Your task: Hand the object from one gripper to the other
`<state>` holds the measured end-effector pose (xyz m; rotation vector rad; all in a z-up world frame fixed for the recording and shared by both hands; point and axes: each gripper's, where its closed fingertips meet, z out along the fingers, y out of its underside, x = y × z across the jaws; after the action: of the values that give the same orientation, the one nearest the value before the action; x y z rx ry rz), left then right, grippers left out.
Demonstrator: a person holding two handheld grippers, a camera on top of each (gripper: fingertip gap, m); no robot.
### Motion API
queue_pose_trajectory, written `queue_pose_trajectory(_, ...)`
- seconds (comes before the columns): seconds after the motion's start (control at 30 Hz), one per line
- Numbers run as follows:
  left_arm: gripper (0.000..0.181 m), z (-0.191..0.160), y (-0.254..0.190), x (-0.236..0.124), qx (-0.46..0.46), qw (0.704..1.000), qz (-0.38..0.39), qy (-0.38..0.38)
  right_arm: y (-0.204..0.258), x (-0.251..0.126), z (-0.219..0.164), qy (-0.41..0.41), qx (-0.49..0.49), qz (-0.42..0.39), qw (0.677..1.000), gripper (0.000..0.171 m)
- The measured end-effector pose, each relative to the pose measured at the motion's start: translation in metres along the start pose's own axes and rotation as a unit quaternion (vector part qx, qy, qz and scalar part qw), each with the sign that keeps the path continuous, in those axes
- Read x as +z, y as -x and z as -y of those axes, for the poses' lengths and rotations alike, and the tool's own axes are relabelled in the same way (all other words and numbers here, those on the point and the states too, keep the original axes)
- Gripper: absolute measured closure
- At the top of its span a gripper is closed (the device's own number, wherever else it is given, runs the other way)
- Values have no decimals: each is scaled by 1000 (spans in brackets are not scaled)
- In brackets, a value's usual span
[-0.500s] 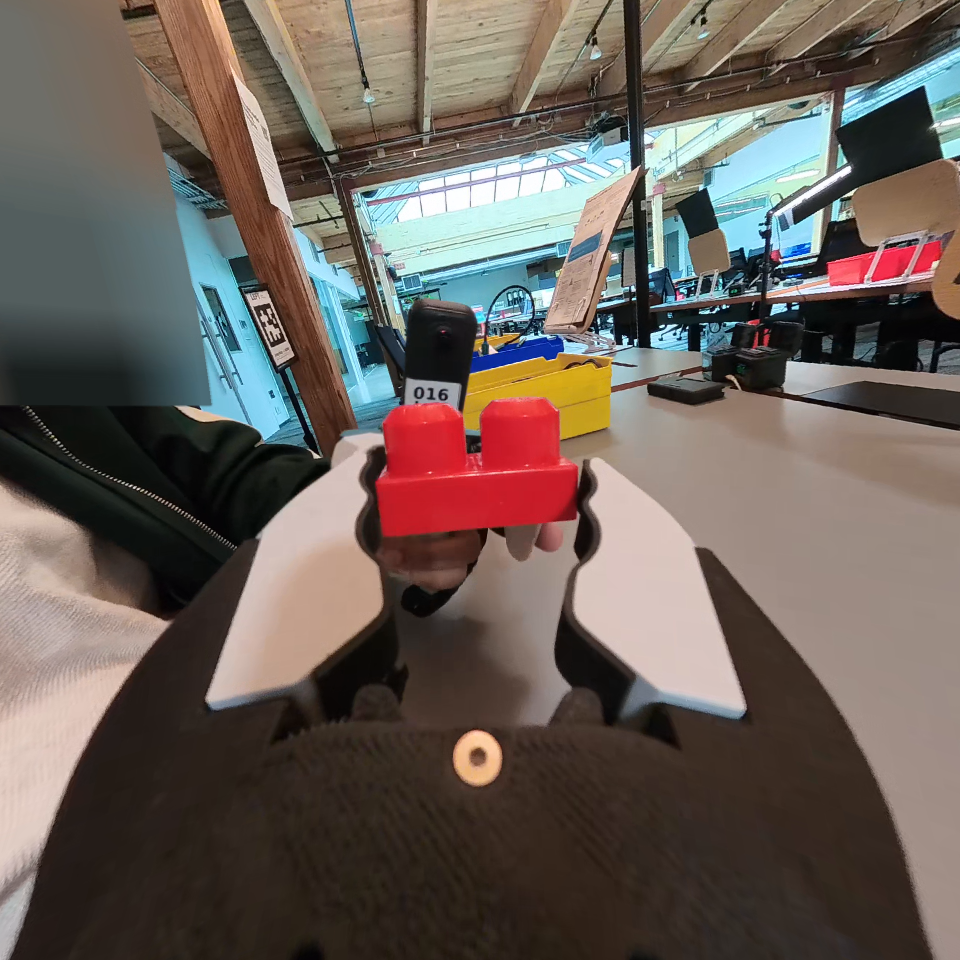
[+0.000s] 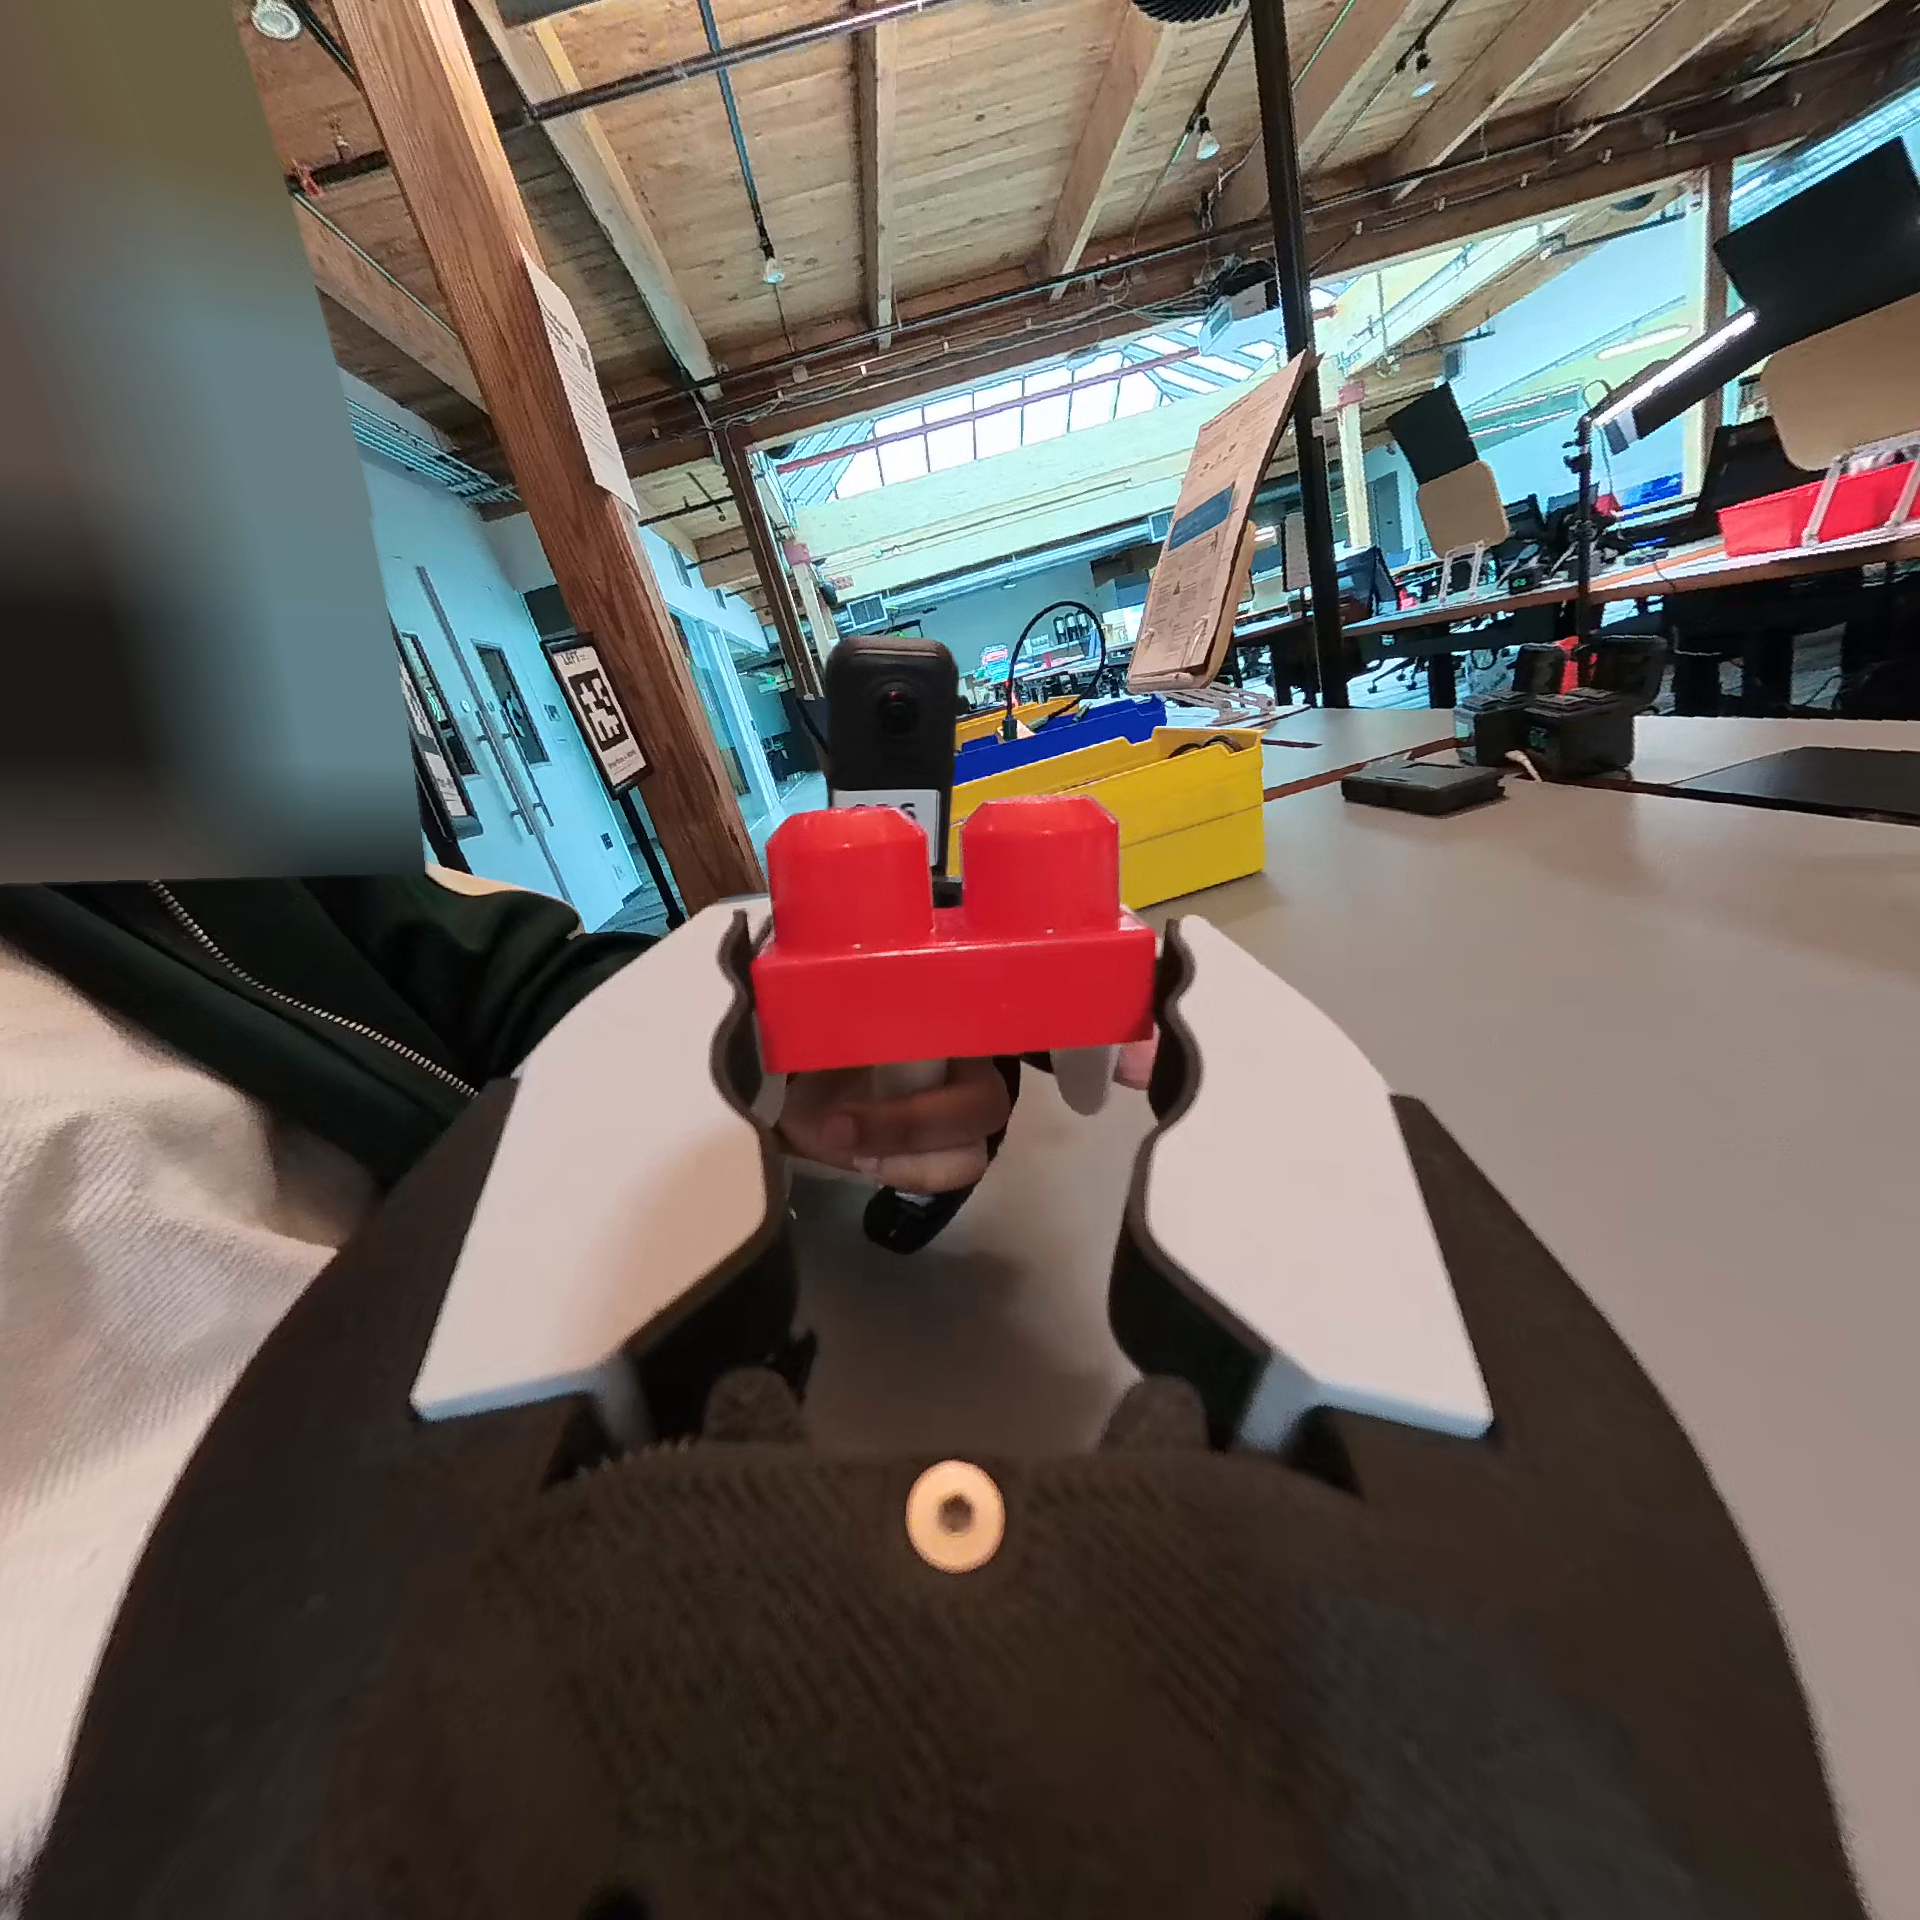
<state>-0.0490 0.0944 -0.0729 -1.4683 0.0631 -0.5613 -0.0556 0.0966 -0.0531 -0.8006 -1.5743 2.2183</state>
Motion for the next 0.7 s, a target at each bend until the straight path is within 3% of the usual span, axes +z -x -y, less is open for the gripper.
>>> queue_pose_trajectory(0.7,102,3,-5,-1,38,999,0,-1,5,3,-4,6,5,16,1000,96)
